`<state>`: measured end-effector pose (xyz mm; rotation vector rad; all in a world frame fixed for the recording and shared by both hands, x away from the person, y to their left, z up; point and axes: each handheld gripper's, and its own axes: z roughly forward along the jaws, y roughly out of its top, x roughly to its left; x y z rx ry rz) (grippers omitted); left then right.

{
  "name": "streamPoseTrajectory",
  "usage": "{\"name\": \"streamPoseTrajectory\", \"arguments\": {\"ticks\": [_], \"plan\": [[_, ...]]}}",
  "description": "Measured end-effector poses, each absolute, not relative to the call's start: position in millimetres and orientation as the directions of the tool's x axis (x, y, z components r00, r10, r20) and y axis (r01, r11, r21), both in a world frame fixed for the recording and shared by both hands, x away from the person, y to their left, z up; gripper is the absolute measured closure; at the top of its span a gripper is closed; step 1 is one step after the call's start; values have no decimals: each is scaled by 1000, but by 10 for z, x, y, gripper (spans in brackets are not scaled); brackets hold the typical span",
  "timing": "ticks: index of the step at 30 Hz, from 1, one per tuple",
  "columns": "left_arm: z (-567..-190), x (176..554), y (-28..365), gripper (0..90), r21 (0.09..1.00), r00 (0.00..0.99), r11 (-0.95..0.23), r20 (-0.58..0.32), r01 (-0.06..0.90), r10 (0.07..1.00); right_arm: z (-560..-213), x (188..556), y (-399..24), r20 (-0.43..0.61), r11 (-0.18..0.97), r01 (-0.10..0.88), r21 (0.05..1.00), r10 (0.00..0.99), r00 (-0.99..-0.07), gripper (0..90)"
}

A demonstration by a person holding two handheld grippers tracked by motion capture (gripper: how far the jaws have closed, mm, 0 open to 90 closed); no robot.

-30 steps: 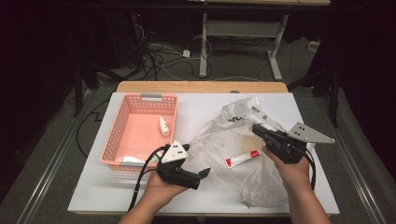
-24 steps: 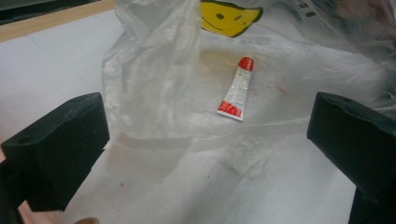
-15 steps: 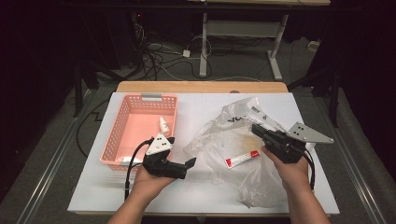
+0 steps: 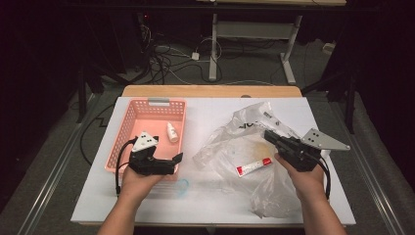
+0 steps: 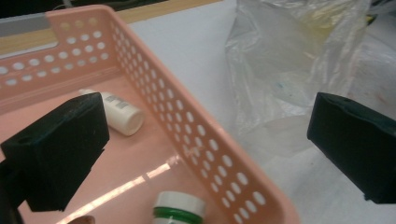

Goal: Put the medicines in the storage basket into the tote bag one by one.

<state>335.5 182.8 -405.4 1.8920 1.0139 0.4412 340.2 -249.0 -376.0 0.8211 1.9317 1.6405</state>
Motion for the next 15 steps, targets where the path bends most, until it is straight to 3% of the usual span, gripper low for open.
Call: {"name": "streamPoseTrajectory", "arguments": {"ticks": [15], "plan": [[-4093, 3430, 2223, 0, 832, 499, -181, -127, 524, 857, -3769, 3406, -2493, 28, 104, 143, 984, 706, -707, 900]]}}
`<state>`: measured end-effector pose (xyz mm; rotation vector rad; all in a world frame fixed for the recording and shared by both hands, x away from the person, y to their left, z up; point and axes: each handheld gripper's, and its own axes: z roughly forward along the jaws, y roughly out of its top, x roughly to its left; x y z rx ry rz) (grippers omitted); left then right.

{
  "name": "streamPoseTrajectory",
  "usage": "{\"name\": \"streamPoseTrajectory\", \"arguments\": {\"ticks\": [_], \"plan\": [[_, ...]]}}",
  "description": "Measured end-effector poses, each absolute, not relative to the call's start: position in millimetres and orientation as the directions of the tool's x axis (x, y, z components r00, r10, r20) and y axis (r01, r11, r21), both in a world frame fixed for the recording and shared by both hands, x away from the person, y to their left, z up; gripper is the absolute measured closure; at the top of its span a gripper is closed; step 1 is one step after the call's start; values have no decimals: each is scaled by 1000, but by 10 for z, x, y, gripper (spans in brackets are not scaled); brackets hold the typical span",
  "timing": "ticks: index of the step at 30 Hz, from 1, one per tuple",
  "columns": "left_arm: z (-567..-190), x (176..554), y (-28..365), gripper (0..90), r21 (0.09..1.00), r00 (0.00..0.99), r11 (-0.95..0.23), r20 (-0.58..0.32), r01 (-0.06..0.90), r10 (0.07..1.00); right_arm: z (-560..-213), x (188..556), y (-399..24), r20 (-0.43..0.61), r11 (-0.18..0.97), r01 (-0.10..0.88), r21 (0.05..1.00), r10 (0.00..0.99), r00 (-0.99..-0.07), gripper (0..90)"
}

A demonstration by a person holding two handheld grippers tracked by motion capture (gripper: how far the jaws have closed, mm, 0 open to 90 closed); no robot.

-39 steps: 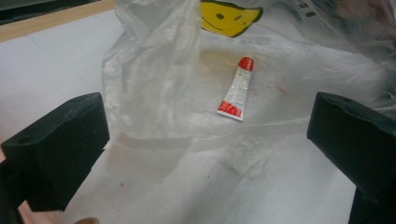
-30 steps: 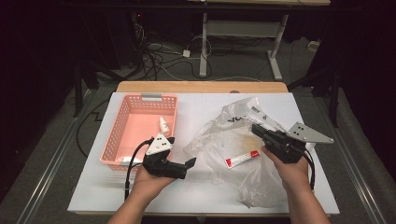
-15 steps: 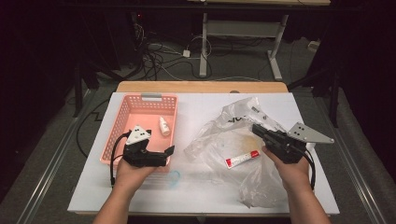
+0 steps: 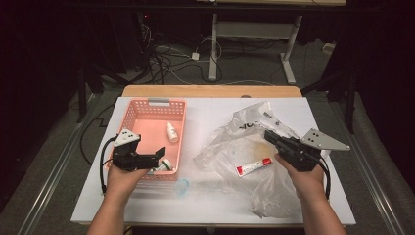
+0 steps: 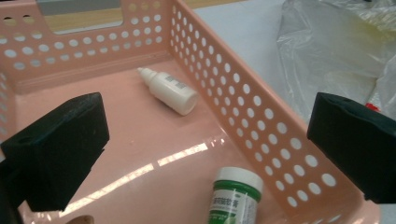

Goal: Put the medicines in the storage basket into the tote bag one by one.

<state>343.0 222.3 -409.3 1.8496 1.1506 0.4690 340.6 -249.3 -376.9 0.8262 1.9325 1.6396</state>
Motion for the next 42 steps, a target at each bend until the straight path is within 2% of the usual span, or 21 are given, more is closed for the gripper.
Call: {"name": "streamPoseTrajectory", "arguments": {"ticks": [7, 12, 19, 26, 36, 42], "plan": [[-4116, 3461, 2283, 0, 810, 478, -182, -133, 558, 868, -3773, 3404, -2476, 24, 110, 143, 983, 705, -709, 900], [-4128, 3497, 2227, 0, 767, 498, -256, -94, 589, 862, -3772, 3403, -2471, 22, 113, 142, 983, 704, -710, 900], [-4121, 3564, 2174, 4, 718, 529, -309, -96, 623, 843, -3777, 3398, -2479, 26, 110, 145, 983, 705, -709, 900], [-4083, 3694, 2115, 6, 624, 563, -390, -98, 677, 820, -3783, 3397, -2494, 30, 106, 148, 983, 704, -710, 900], [-4034, 3878, 1966, 148, 493, 634, -518, -91, 699, 768, -3781, 3387, -2484, 30, 109, 149, 983, 703, -710, 900], [-4131, 4009, 1893, 225, 375, 666, -581, -153, 722, 730, -3784, 3386, -2481, 32, 107, 150, 983, 703, -710, 900]]}}
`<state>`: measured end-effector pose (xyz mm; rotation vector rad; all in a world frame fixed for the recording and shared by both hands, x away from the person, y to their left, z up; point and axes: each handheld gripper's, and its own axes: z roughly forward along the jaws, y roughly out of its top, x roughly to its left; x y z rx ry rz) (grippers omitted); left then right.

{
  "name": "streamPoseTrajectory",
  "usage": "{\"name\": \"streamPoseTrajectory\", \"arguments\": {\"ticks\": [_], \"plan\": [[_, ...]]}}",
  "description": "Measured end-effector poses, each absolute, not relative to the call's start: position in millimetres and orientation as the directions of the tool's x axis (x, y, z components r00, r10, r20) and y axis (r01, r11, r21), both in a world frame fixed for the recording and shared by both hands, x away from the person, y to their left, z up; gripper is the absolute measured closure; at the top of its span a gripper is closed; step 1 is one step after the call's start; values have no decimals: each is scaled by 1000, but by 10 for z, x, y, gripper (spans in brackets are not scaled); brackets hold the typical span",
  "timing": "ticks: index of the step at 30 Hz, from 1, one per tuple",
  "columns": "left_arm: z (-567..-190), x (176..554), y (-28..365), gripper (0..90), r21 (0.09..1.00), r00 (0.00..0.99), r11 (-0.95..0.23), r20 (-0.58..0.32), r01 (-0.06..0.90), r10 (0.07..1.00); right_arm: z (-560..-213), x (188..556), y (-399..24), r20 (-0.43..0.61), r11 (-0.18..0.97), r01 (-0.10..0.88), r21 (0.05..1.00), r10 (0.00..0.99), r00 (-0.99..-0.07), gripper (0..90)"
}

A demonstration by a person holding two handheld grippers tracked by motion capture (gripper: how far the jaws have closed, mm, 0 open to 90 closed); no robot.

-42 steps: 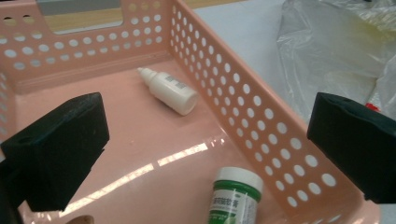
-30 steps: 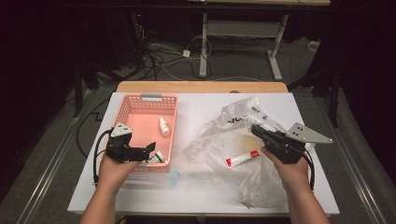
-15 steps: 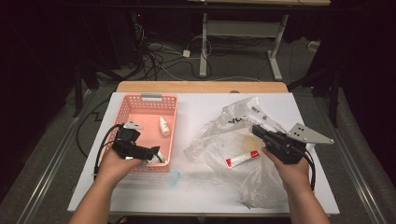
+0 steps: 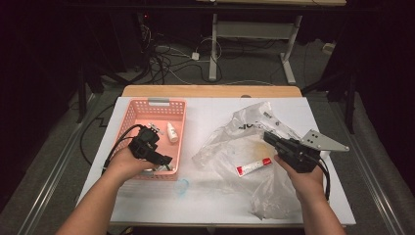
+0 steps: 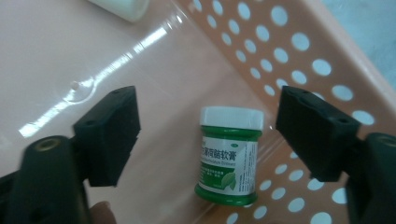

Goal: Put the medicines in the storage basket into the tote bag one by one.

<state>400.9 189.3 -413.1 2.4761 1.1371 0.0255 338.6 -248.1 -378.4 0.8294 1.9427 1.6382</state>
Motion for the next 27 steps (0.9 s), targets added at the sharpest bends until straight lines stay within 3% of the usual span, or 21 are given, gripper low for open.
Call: {"name": "streamPoseTrajectory", "arguments": {"ticks": [10, 21, 27], "plan": [[-4211, 4105, 1818, 365, 250, 677, -632, -178, 733, 714, -3784, 3382, -2478, 30, 110, 150, 983, 702, -712, 900], [-4280, 4203, 1833, 481, 132, 643, -629, -126, 766, 756, -3779, 3375, -2482, 31, 107, 148, 983, 701, -712, 900], [-4319, 4220, 1847, 483, 93, 630, -623, -126, 777, 766, -3777, 3372, -2490, 29, 105, 144, 984, 701, -712, 900]]}}
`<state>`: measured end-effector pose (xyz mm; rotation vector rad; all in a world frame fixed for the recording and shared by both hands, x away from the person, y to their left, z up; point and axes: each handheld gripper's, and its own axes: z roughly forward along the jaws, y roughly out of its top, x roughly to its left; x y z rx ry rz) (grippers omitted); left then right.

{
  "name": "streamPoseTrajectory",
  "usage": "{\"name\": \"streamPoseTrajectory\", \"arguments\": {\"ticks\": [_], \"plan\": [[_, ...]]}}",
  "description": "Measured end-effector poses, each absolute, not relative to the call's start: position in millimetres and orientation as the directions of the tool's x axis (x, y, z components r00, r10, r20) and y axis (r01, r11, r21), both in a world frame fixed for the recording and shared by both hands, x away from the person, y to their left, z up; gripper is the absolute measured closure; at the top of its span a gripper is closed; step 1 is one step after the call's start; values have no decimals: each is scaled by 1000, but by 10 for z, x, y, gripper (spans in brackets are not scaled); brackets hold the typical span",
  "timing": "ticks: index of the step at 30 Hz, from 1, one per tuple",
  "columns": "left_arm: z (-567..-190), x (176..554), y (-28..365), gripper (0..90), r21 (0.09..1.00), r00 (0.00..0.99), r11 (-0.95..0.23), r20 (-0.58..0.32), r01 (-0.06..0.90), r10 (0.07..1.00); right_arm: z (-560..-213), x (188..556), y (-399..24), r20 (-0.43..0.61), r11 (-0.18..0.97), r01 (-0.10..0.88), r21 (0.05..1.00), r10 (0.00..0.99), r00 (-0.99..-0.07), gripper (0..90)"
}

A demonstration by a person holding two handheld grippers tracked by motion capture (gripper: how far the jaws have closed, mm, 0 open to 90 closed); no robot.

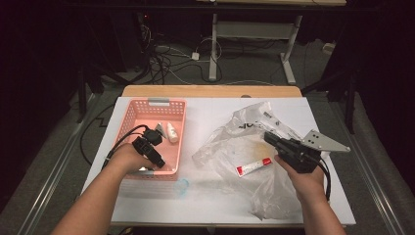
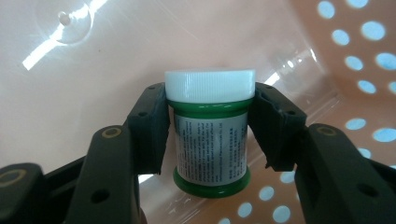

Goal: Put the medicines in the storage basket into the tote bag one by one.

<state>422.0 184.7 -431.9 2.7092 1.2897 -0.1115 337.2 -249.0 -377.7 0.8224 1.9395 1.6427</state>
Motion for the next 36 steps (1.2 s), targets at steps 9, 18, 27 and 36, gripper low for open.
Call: {"name": "streamPoseTrajectory", "arguments": {"ticks": [9, 18, 27, 36], "plan": [[-4381, 4218, 1790, 486, 45, 647, -646, -99, 762, 756, -3784, 3369, -2480, 33, 105, 148, 983, 700, -713, 900], [-4409, 4197, 1734, 502, 15, 671, -671, -47, 741, 740, -3775, 3359, -2484, 29, 106, 144, 984, 700, -713, 900], [-4325, 4163, 1838, 503, 140, 652, -638, -106, 758, 751, -3776, 3363, -2497, 32, 101, 145, 984, 704, -710, 900], [-4225, 4032, 1911, 504, 302, 662, -616, -73, 728, 746, -3776, 3360, -2495, 31, 103, 145, 984, 702, -711, 900]]}}
